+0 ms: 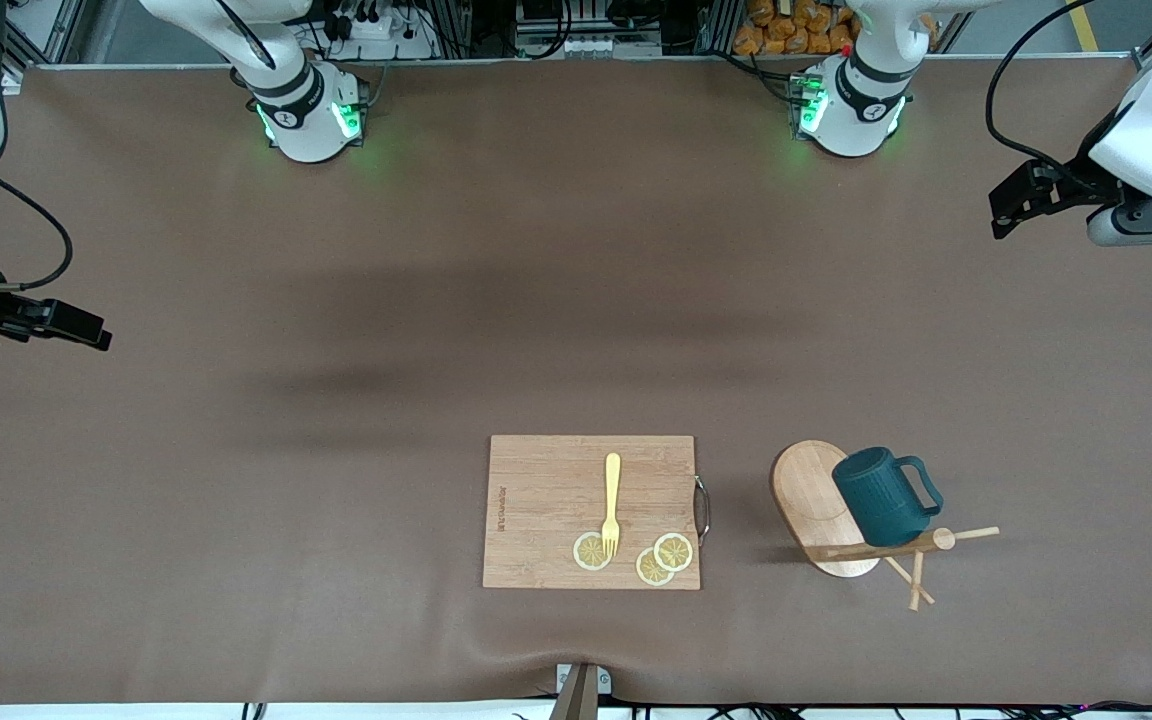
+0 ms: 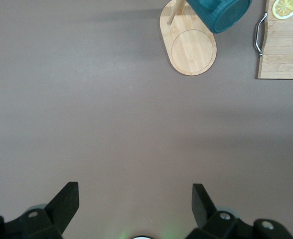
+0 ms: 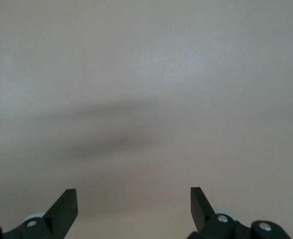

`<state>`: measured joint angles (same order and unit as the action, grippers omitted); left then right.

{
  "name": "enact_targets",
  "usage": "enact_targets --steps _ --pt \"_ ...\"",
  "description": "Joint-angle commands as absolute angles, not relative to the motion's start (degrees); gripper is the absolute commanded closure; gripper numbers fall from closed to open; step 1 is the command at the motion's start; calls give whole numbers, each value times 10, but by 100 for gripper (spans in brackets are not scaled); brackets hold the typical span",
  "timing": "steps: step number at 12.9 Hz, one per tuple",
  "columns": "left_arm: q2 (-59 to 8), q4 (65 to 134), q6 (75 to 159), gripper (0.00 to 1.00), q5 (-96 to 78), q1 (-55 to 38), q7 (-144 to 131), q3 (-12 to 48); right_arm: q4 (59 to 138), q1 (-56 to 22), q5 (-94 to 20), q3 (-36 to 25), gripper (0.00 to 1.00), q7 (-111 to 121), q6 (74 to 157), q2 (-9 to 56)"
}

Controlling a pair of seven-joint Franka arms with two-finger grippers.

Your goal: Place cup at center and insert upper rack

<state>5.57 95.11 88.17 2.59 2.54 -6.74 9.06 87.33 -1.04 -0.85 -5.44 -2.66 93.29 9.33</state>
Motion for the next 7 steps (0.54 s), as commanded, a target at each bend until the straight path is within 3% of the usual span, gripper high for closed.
enact_targets --steps 1,7 --pt "53 957 893 0 29 25 -62 85 866 -10 -6 -52 0 -20 931 86" --pt "21 956 920 0 29 23 -69 86 846 -10 -11 -50 0 -21 930 83"
